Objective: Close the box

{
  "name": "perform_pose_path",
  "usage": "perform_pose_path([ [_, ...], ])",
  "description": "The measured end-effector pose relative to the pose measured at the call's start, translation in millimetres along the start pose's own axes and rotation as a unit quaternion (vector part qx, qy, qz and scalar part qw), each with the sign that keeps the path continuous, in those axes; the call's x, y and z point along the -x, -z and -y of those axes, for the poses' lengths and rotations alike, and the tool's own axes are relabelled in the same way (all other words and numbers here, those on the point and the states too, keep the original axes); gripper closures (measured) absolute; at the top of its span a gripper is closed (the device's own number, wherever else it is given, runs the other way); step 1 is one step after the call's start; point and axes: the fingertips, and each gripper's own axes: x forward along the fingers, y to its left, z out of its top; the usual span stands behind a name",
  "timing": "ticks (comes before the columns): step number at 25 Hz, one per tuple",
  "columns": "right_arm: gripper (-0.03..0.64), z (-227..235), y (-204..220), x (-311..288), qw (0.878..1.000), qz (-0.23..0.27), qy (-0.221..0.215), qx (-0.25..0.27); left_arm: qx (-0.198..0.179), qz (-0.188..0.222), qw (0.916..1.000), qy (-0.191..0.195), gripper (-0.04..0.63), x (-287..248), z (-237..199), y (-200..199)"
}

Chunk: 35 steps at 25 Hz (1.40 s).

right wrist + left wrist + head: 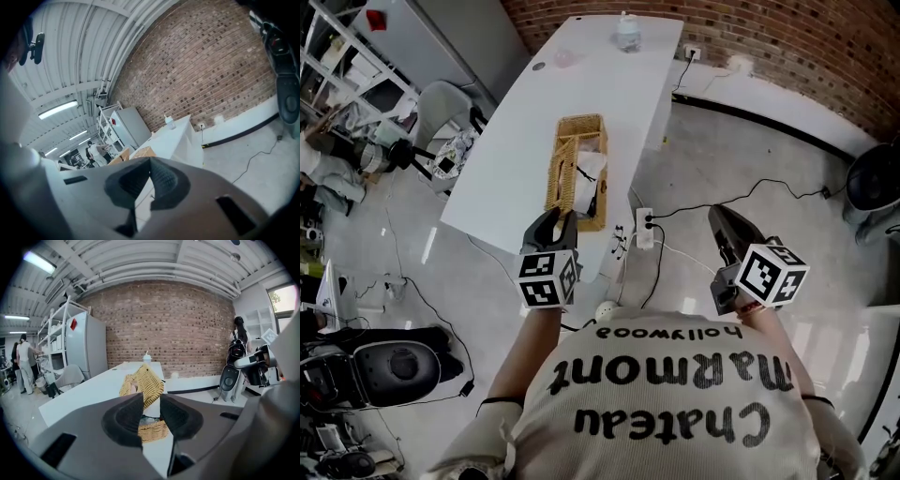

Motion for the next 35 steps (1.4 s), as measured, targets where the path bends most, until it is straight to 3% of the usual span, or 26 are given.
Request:
perform_pose_path([
  [6, 0.614, 8.2, 0.3, 7.5, 1.0, 0.0, 0.008, -0.004, 0.005, -0.012, 0.9999, 0.002, 0.479, -5.8, 5.9, 8.1],
  [19, 0.614, 15.8, 1.8, 14.2, 1.0, 0.004, 0.015, -0.006, -0.035, -0.022, 0.9991, 0.006, 0.476, -10.0, 12.7, 15.8],
  [27, 0.614, 16.5, 1.8, 16.7, 1.0, 0.006, 0.017, -0.009, -0.094, -0.046, 0.9941, 0.026, 0.474, -12.6, 22.1, 22.2],
  [35, 0.614, 17.8, 7.0, 18.7, 1.0, 0.001, 0.016, -0.012, -0.06, -0.06, 0.996, 0.028, 0.451, -11.8, 24.2, 33.4],
])
